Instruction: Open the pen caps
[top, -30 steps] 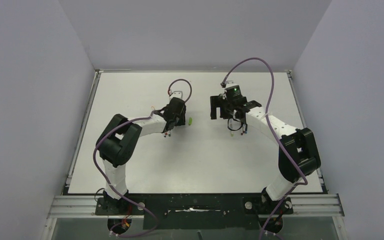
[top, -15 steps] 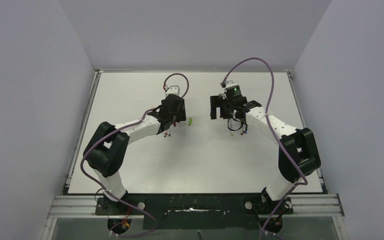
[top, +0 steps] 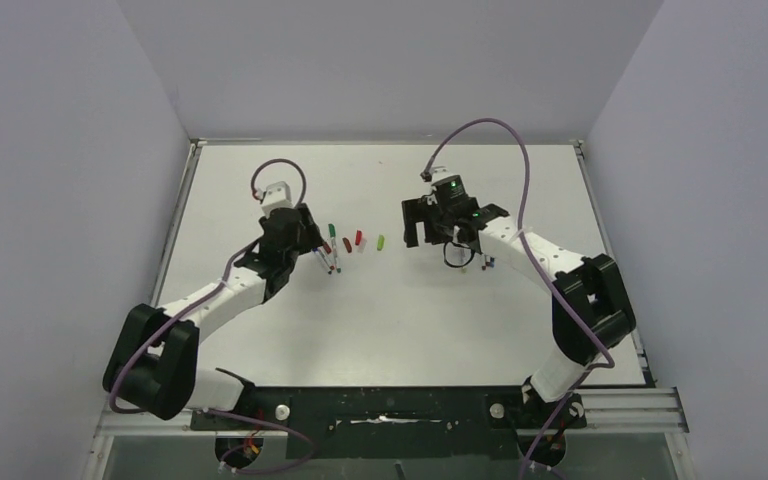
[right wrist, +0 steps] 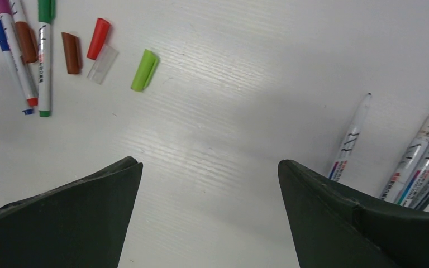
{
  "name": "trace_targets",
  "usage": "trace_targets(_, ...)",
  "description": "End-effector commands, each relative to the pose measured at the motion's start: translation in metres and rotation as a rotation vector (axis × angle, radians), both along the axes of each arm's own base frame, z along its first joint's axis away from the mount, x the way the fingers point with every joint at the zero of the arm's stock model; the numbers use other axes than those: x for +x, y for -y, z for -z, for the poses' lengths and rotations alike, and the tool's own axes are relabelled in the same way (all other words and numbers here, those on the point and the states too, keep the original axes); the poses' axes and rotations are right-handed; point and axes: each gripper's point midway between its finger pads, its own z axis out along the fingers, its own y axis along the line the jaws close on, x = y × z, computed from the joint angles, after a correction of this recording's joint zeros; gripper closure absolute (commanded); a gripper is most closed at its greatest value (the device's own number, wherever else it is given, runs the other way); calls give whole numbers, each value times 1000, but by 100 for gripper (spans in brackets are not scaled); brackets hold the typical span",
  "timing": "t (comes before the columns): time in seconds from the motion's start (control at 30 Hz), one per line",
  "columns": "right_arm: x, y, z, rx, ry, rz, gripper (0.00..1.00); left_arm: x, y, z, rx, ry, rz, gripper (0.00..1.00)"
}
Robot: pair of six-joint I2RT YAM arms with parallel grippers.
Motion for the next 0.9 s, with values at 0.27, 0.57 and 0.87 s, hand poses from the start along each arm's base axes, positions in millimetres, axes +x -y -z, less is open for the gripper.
trace_targets(0.27, 5, -110, -26, 135, 43, -201, 32, 2, -54, -13, -157, 141, -175, 48)
trace_targets(0.57, 13, -168, 2, 124, -1, -258, 62, -1, -55, -19, -188, 165, -176, 50)
trace_targets(0.87, 19, -196, 13, 83, 6, -265, 61, -5, -61, -22, -194, 185, -201, 50)
